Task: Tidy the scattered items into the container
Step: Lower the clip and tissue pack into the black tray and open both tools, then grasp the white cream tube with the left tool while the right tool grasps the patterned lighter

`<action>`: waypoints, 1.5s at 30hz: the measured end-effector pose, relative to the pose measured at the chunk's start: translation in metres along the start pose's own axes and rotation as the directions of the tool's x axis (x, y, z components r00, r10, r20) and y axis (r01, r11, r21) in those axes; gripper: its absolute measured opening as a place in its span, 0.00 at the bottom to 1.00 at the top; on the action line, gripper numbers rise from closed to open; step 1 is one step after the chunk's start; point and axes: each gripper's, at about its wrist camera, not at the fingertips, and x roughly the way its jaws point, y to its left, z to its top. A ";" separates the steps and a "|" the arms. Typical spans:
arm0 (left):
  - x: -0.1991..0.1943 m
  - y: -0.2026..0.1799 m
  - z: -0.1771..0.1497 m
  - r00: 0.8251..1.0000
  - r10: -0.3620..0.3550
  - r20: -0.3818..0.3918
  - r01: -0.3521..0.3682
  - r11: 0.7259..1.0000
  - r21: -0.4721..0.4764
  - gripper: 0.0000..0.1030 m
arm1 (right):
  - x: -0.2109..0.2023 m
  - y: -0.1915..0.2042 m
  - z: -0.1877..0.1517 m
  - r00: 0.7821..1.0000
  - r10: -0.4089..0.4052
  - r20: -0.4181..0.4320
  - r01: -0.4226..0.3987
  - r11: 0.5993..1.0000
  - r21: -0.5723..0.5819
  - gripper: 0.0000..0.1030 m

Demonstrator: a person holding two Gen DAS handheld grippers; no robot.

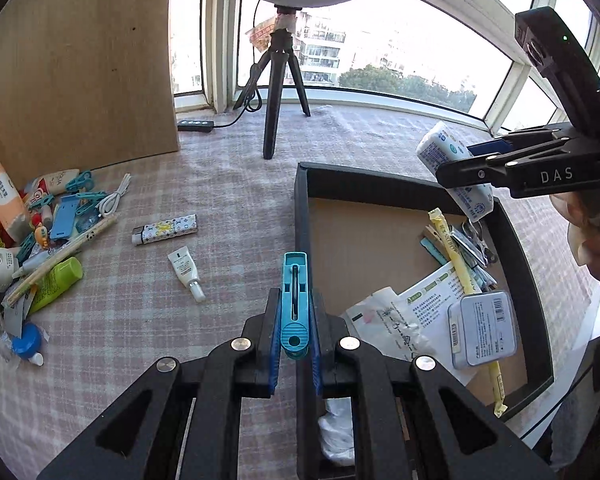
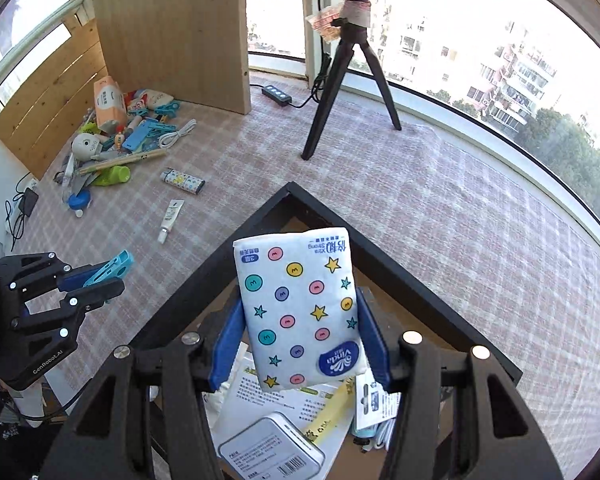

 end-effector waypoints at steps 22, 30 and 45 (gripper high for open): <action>0.001 -0.057 -0.010 1.000 0.013 -0.002 -0.013 0.994 0.104 0.69 | -0.030 -0.053 -0.038 0.999 0.018 0.050 -0.024 0.993 0.117 0.70; 0.020 0.018 -0.012 0.994 0.101 -0.051 -0.107 0.986 -0.128 0.60 | 0.001 0.000 0.004 0.986 0.157 0.055 -0.157 0.987 -0.018 0.70; 0.081 0.096 -0.008 0.971 0.211 -0.108 -0.236 0.913 -0.334 0.43 | 0.124 0.148 0.113 0.962 0.242 -0.127 -0.273 0.878 -0.392 0.54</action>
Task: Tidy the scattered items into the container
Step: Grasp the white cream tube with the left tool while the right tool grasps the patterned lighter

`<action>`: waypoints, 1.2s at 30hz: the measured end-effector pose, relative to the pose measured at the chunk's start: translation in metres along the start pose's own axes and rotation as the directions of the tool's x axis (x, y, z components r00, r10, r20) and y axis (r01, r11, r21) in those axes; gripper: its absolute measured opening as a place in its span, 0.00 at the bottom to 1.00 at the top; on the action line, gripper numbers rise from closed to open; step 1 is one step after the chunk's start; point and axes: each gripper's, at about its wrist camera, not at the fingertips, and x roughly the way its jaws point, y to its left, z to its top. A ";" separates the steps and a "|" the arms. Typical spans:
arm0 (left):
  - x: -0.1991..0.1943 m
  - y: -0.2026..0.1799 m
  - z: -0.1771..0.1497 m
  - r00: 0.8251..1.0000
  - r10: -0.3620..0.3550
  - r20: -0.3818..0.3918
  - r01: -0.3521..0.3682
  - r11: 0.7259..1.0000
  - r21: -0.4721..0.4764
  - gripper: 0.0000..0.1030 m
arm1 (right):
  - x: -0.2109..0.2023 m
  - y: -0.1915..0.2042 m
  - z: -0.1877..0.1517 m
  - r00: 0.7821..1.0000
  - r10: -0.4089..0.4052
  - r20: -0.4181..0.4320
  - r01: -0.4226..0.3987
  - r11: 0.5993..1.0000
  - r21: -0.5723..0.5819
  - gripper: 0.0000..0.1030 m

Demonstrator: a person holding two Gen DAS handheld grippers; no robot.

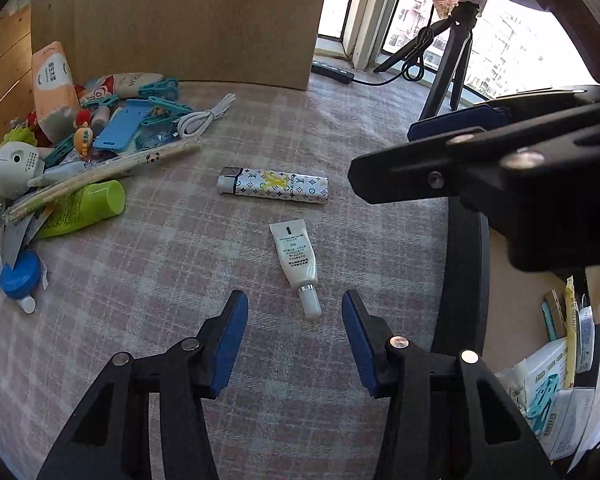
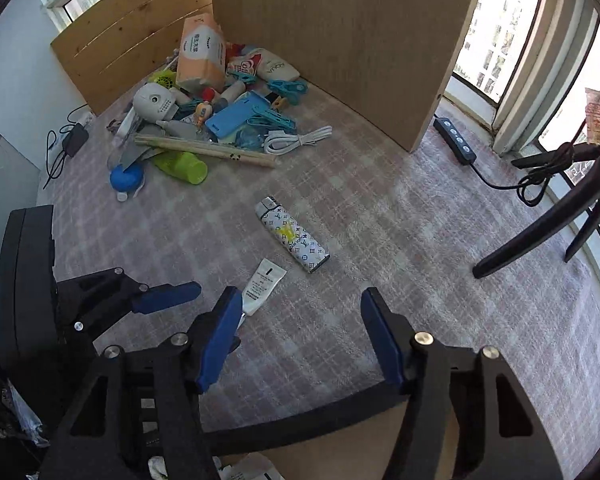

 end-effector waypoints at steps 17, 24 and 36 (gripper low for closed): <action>0.024 -0.001 0.008 0.996 0.085 0.027 -0.083 0.994 -0.076 0.30 | 0.081 -0.012 0.035 0.996 0.018 -0.091 -0.024 0.998 -0.061 0.54; 0.023 -0.002 0.006 0.992 0.123 0.028 -0.123 0.992 -0.005 0.20 | 0.078 -0.013 0.032 0.993 -0.067 -0.092 0.061 0.995 -0.075 0.27; 0.012 0.026 0.004 0.998 0.070 0.005 -0.069 0.997 -0.044 0.20 | 0.057 -0.033 0.016 0.997 -0.050 -0.055 0.055 0.995 0.089 0.22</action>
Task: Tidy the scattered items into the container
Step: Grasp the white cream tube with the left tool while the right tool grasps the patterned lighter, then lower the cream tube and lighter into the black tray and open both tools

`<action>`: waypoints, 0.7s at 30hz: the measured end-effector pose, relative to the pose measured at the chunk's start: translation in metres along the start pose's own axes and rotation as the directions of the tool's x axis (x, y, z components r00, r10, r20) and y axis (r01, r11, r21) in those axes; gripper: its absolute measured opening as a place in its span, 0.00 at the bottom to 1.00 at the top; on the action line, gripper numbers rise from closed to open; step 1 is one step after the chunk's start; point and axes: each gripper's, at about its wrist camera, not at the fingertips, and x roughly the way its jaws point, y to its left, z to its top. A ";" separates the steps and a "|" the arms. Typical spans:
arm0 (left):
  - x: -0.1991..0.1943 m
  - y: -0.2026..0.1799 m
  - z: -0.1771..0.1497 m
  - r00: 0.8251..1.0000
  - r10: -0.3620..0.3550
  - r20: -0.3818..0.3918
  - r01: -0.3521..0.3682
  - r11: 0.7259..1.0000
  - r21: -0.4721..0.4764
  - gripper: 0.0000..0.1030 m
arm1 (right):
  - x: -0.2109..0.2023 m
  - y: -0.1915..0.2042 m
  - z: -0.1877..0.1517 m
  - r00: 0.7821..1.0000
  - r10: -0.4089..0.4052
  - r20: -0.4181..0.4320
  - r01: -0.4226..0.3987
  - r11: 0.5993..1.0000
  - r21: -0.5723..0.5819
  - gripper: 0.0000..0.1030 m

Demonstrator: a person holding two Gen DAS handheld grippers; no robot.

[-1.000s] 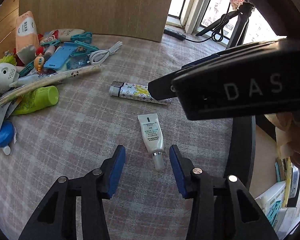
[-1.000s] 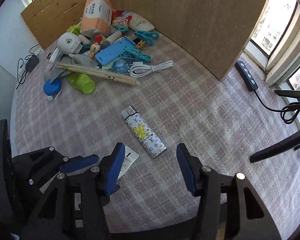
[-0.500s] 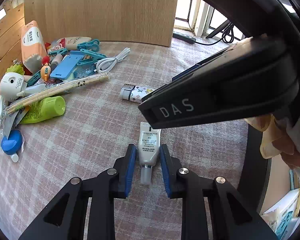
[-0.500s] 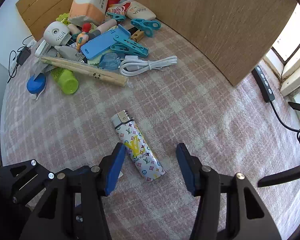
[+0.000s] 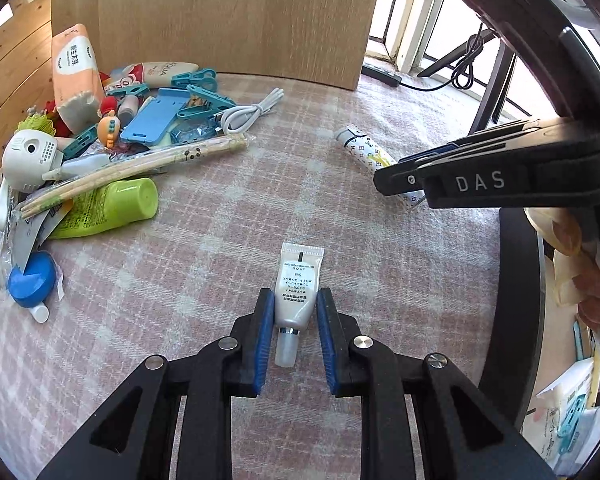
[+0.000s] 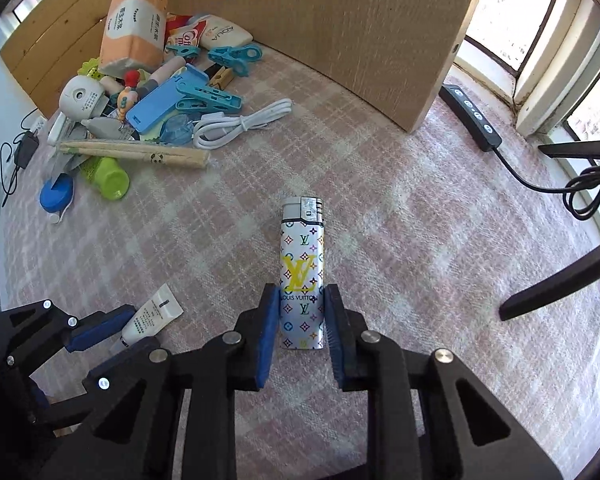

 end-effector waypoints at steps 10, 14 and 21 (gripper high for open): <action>-0.043 -0.003 0.001 0.996 -0.059 0.060 0.056 0.997 0.054 0.20 | -0.075 -0.013 -0.024 0.991 0.044 0.125 -0.057 0.993 0.104 0.22; -0.070 -0.026 0.004 0.987 -0.127 0.099 0.115 0.986 0.119 0.20 | -0.113 -0.019 -0.051 0.986 0.015 0.166 -0.041 0.987 0.153 0.22; -0.099 -0.081 0.001 0.967 -0.228 0.113 0.196 0.952 0.236 0.20 | -0.172 -0.050 -0.144 0.975 -0.102 0.200 0.037 0.952 0.303 0.22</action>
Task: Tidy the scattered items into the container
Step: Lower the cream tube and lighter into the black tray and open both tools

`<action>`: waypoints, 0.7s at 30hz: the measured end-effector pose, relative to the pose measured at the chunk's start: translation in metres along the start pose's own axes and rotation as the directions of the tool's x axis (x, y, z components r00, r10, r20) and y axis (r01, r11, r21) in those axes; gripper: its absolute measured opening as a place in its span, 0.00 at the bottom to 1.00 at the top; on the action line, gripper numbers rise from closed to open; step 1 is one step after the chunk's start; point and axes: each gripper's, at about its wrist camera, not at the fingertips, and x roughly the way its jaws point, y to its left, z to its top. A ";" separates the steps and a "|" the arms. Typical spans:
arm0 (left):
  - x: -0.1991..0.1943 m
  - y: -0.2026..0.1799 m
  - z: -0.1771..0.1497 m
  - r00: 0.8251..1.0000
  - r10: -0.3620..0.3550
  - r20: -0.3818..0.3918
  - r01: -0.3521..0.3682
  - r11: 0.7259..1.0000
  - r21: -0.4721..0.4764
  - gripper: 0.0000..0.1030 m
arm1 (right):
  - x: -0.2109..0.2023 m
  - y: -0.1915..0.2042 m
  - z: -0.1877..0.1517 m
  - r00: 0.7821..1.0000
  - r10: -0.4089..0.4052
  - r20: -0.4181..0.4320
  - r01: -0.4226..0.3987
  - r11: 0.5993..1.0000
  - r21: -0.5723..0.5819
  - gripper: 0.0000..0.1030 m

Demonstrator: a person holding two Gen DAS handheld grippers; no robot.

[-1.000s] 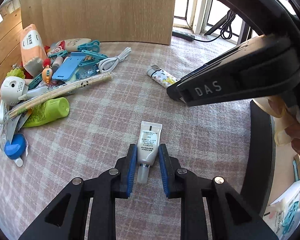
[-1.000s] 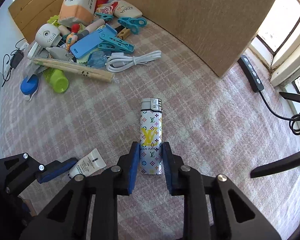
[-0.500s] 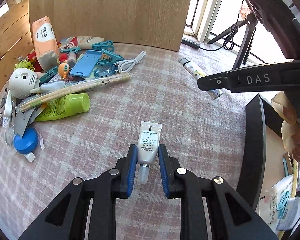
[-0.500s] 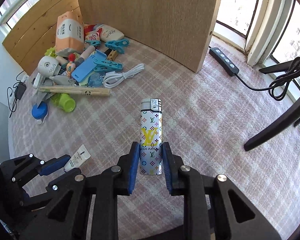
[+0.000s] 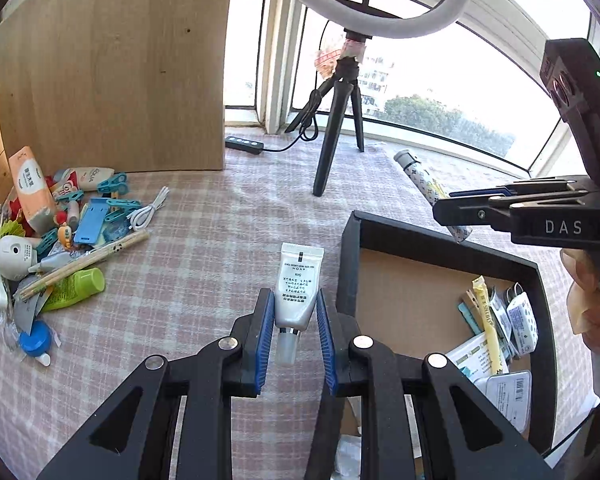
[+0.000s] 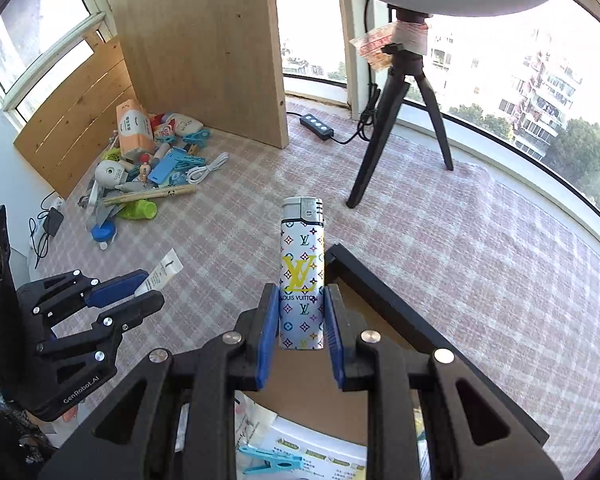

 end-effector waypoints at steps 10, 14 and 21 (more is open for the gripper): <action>0.000 -0.078 -0.009 0.996 -0.082 -0.046 0.088 0.985 0.146 0.20 | -0.078 -0.073 -0.115 0.985 -0.169 -0.017 0.169 0.966 0.198 0.22; -0.006 -0.101 -0.018 0.994 -0.099 -0.053 0.107 0.976 0.191 0.20 | -0.091 -0.084 -0.142 0.984 -0.176 -0.024 0.177 0.954 0.242 0.22; -0.022 -0.123 -0.027 0.987 -0.153 -0.053 0.161 0.955 0.249 0.58 | -0.103 -0.069 -0.150 0.986 -0.164 0.029 0.153 0.962 0.227 0.56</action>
